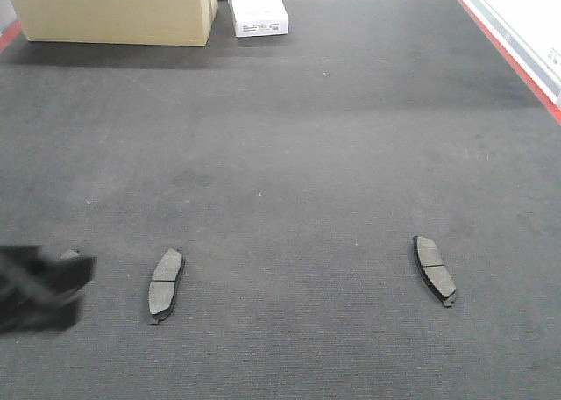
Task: Move and align brake pads A on conveyor
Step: 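Open the left gripper and raise it away from the pad, then lower the right gripper's pad onto the belt beside the other placed pad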
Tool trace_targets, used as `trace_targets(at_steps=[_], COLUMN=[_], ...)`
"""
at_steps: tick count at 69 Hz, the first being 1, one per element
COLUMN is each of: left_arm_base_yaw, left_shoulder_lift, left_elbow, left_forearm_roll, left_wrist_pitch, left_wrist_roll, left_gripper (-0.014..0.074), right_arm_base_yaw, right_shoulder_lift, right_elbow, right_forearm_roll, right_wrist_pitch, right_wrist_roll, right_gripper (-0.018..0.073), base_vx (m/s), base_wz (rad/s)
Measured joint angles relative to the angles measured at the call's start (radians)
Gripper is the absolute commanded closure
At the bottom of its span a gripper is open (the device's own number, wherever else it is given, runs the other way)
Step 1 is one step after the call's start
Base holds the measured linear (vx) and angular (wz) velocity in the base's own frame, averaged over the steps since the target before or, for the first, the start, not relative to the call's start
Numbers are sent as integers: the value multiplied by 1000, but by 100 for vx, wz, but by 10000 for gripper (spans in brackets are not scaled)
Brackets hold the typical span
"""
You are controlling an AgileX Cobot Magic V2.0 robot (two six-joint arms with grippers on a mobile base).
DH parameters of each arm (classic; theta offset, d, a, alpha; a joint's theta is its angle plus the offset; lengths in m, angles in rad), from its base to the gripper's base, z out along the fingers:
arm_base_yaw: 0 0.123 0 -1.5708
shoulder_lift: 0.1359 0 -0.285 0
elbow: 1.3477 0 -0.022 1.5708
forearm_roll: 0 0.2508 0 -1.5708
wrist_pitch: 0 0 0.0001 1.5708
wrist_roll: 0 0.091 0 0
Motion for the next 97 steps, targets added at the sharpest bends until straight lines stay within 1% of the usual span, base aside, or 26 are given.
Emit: trace_targets(at_steps=[11,21,33,41,48,65,80,88,97], left_arm_base_yaw=[0,0,0,0,0,0,0,0,0], left_shoulder_lift=[-195,-354,-524,-599,-626,-629,-629,-629,-629], left_elbow=[92,170,183,184,194,195,195,195,195], left_forearm_roll=[1,-6,-21,-21,-21,-21,-22,-22,-22], left_wrist_pitch=[-9,-18,-25,-25,-22,-5,-5,-5,-4], left_wrist_roll=[37,88,104,114,115,116,116,116,116], left_gripper=[145,145,145,145,145,145,145,145,145], right_arm_base_yaw=[0,0,0,0,0,0,0,0,0], right_shoulder_lift=[0,0,0,0,0,0,11,105,273], right_elbow=[0,0,0,0,0,0,-3,-46,-128], right_forearm_roll=[0,0,0,0,0,9,49,54,56], right_wrist_pitch=[0,0,0,0,0,-16,-24,-6,63], right_wrist_roll=[0,0,0,0,0,4,9,9,9], right_gripper=[561,561,561,561,561,561,561,557,552], base_vx=[0,0,0,0,0,0,0,0,0], base_wz=[0,0,0,0,0,0,0,0,0])
